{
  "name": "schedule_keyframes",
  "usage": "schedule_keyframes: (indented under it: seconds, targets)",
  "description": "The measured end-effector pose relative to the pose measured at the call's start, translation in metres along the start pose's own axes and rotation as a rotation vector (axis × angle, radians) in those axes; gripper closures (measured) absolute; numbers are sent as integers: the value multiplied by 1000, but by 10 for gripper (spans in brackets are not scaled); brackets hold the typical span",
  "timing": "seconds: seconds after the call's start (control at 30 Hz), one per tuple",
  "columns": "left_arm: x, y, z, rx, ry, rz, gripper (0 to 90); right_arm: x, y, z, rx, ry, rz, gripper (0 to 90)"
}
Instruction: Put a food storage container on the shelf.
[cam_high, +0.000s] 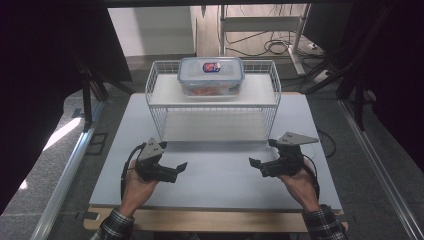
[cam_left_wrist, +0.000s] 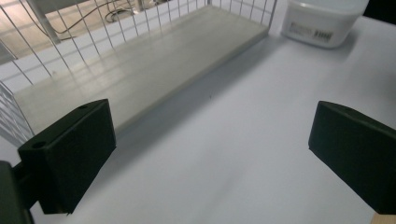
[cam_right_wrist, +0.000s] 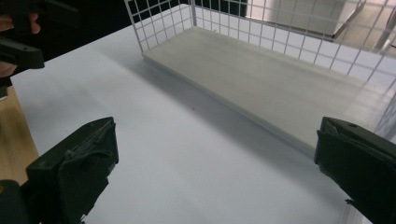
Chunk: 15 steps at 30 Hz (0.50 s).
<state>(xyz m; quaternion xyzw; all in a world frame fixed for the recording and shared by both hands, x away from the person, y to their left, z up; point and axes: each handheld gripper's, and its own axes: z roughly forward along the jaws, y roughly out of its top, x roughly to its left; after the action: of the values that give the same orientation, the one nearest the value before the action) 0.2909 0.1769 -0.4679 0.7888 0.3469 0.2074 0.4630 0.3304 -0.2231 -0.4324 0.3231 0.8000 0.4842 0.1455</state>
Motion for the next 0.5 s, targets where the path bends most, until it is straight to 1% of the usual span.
schedule_keyframes:
  seconds: [0.07,0.17,0.27,0.33,0.47,0.5]
  targets:
    - [-2,-8,0,10,3,12,2,0,-9,0,-4,-6,17,9]
    - [-6,-18,0,16,16,24,1,1,-23,2,10,-12,33,16]
    - [-10,-25,0,10,11,29,0,2,-33,4,33,-31,24,18]
    - [-12,-28,0,12,20,33,0,3,-38,4,39,-44,17,21]
    - [-16,-33,3,26,20,31,0,6,-48,5,49,-42,19,25]
    - [-16,-33,3,26,20,31,0,6,-48,5,49,-42,19,25]
